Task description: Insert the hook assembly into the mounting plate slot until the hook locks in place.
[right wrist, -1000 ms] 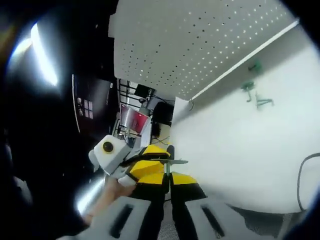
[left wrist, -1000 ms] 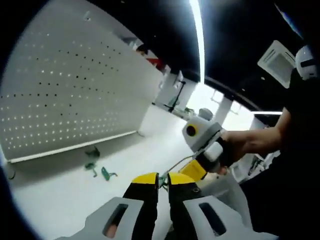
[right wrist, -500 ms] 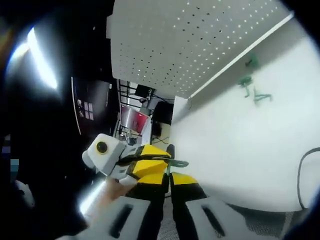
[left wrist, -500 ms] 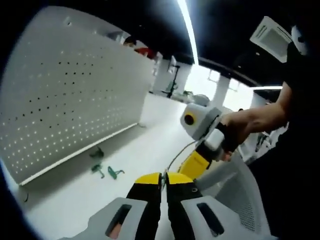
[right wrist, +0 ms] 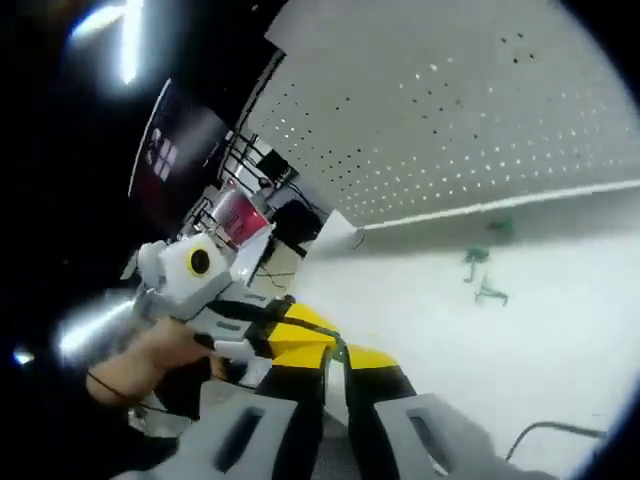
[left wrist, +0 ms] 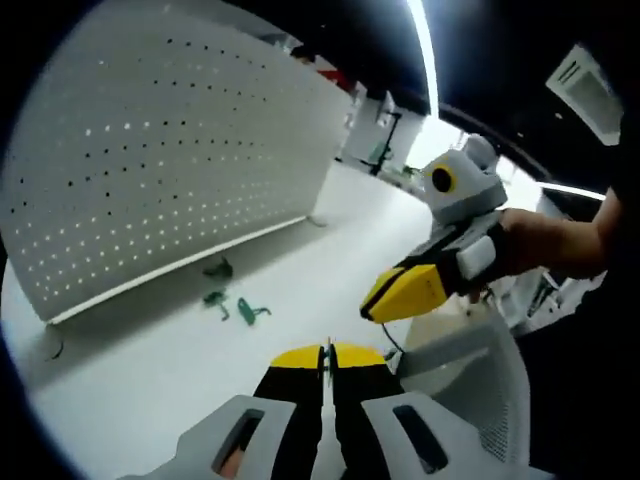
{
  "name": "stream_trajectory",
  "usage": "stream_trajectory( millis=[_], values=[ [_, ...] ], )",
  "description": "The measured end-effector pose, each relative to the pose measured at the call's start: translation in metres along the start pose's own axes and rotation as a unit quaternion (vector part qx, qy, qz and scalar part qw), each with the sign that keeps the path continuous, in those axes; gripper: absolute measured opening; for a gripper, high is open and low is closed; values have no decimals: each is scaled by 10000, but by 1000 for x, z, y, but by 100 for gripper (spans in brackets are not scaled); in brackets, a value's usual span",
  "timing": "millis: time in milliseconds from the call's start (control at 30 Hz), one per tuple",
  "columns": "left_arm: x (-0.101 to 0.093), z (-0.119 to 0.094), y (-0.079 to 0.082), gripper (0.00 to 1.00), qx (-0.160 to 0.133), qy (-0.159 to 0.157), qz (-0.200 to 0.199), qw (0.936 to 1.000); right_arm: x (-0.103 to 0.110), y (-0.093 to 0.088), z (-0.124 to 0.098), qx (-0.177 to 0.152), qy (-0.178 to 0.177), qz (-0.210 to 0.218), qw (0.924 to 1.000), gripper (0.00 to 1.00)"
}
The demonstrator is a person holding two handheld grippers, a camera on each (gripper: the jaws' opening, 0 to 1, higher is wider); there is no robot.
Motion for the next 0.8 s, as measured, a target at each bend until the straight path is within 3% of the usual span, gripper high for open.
stream_trajectory(
  millis=[200, 367, 467, 600, 733, 800],
  values=[
    [12, -17, 18, 1, -221, 521, -353, 9978, 19, 22, -4, -393, -7, -454, 9982, 5],
    [16, -28, 30, 1, -481, 657, -790, 9935, 31, 36, -6, -621, -175, -1103, 9918, 8],
    [15, -31, 34, 1, -741, 466, -1391, 9864, 45, 43, -6, -702, -262, -1804, 9807, 9],
    [15, -31, 33, 1, -696, 490, -1612, 9833, 56, 44, 3, -526, -401, -2733, 9597, 11],
    [11, -31, 36, 1, -728, 383, -1830, 9797, 58, 38, 13, -269, -525, -3334, 9410, 11],
    [8, -32, 39, 1, -824, 257, -2004, 9759, 58, 35, 18, -181, -547, -3485, 9355, 11]
  ],
)
Point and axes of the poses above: the point that each gripper's makers call its tool centre point, and the gripper's own axes: z roughly forward along the fingers, x roughly to its left, y roughly out of its top, the point moved 6 cm from there along -z, roughly backward along the fingers, and after that the axes turned 1 degree about -y, right-handed, at the moved point
